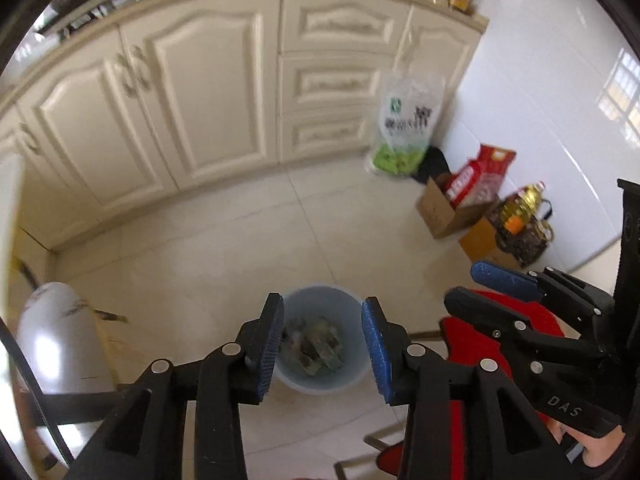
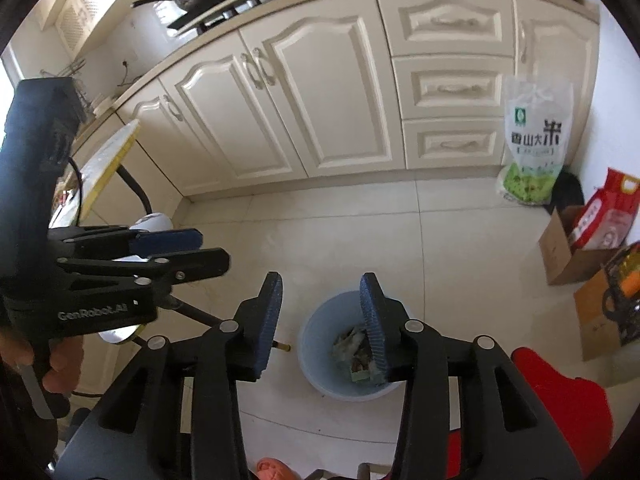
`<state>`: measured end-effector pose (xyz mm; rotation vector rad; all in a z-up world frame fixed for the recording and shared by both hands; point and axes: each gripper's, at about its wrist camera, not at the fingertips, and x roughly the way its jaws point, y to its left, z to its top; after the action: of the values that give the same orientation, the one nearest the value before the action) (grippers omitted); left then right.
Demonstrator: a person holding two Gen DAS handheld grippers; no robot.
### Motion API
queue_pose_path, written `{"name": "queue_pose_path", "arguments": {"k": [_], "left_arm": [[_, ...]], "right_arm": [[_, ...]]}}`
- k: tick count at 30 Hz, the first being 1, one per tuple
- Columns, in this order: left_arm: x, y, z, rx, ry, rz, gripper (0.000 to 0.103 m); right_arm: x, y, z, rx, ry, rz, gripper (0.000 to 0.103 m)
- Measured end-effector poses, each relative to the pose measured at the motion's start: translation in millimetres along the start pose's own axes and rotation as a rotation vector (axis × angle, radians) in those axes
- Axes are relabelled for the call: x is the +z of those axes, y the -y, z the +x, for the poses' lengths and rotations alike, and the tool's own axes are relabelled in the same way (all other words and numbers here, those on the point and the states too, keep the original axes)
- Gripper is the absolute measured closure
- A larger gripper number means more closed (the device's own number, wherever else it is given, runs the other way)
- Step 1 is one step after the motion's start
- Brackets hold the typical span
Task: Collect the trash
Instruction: 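Move both open tools back over the table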
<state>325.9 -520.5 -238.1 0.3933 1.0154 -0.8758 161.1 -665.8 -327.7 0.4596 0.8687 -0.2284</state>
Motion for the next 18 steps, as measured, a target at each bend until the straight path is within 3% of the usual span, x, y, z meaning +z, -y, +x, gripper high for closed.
{"name": "queue_pose_path", "arguments": {"k": [4,6,9,11,14,18], "left_arm": [[-31,-12,-73,0.055,0.124,-0.014,0.046],[-48,-25,-114,0.072,0.188,-0.031,0.044],[-79,-50,-172,0.128,0.284,-0.077,0.036],[-102,-66,-209,0.172,0.326,-0.103,0.028],[-139,-87,-261,0.226,0.389,-0.146,0.024],[-186,-123,-316,0.29,0.454,-0.222,0.013]], "right_arm": [[9,-37,-30,0.008,0.057,-0.045,0.052],[14,-65,-50,0.02,0.104,-0.073,0.049],[22,-108,-76,0.042,0.158,-0.118,0.035],[27,-143,-94,0.07,0.203,-0.16,0.034],[34,-191,-112,0.11,0.244,-0.214,0.018],[43,-266,-124,0.164,0.275,-0.314,0.017]]}}
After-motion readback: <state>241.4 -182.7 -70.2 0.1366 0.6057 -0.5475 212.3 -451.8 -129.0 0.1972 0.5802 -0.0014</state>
